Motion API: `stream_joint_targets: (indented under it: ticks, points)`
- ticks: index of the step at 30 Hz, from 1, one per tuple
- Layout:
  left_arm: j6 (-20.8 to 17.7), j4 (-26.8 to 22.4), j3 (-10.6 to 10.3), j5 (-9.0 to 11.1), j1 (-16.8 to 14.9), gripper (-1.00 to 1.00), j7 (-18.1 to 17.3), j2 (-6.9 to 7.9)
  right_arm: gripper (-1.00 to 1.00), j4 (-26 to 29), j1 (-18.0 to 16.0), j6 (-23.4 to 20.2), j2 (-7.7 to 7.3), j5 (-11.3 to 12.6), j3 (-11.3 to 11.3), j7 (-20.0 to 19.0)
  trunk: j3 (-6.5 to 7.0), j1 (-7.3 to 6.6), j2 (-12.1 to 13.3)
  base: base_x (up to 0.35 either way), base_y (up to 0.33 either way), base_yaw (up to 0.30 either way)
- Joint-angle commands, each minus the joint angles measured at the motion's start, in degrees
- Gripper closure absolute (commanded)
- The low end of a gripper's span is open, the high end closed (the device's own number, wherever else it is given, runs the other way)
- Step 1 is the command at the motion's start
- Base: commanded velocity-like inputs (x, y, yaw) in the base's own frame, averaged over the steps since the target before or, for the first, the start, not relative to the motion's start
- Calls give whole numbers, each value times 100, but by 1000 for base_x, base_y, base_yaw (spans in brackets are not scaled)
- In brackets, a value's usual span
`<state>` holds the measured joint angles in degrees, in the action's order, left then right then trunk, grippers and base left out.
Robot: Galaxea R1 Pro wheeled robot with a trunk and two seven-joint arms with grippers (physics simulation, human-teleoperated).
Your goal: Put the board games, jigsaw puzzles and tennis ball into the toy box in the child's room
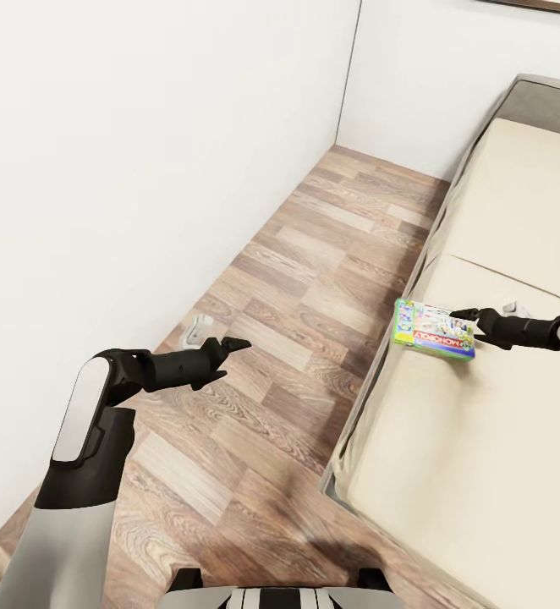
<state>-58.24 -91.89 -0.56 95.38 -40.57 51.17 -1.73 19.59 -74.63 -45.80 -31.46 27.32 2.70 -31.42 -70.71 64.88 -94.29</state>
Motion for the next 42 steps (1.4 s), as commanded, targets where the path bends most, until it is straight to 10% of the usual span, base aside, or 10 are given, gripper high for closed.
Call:
stream_joint_targets:
  ticks: [1,29,42]
  points:
    - [-12,-4,4,51,-4,-100,60,-3,-100,1,-3,-34,-1,-14,28,-13,-3,0,-2,0,0,8]
    - [-17,-12,4,51,-2,-100,62,-3,-100,3,-1,1,-60,-22,28,-6,-3,0,-2,0,0,2]
    - [-16,41,4,58,50,-100,37,30,-100,107,26,92,-744,-31,30,-2,-3,0,-2,0,0,0]
